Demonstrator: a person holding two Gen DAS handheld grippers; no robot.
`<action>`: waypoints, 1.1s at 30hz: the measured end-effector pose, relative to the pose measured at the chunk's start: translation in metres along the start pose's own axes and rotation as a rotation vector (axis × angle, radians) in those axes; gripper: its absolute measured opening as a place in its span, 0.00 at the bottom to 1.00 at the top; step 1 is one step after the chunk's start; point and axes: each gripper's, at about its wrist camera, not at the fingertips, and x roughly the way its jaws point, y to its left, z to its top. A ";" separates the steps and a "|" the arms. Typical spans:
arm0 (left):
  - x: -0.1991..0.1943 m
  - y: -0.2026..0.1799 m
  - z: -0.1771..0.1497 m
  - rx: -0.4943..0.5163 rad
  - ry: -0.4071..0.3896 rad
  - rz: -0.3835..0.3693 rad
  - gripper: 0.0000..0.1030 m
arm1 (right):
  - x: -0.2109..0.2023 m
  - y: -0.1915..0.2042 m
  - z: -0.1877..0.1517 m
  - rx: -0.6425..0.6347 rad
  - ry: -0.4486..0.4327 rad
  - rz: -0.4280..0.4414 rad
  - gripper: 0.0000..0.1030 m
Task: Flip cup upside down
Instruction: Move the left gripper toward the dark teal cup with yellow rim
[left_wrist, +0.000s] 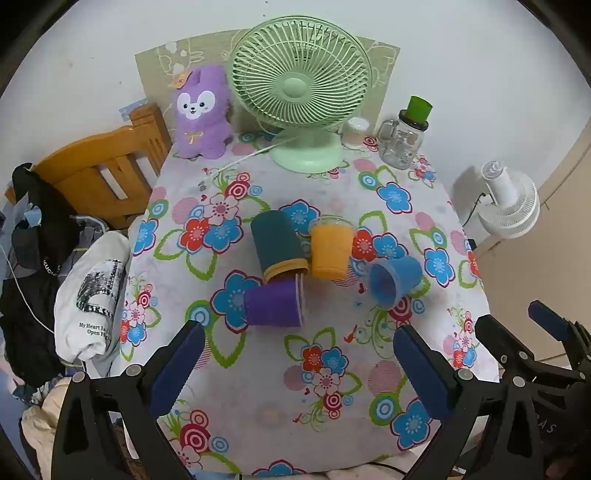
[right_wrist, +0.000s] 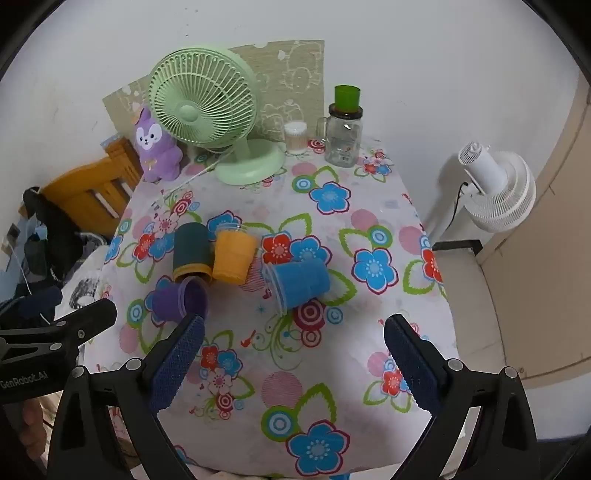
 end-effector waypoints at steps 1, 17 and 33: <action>0.000 0.000 0.000 0.004 -0.003 0.004 1.00 | 0.000 0.000 0.000 -0.008 -0.006 -0.011 0.96; 0.004 0.002 0.003 0.021 -0.002 0.050 0.99 | 0.012 0.008 0.004 -0.034 0.018 -0.022 0.96; 0.010 0.004 0.000 0.014 0.018 0.060 0.99 | 0.020 0.011 0.003 -0.033 0.041 -0.002 0.96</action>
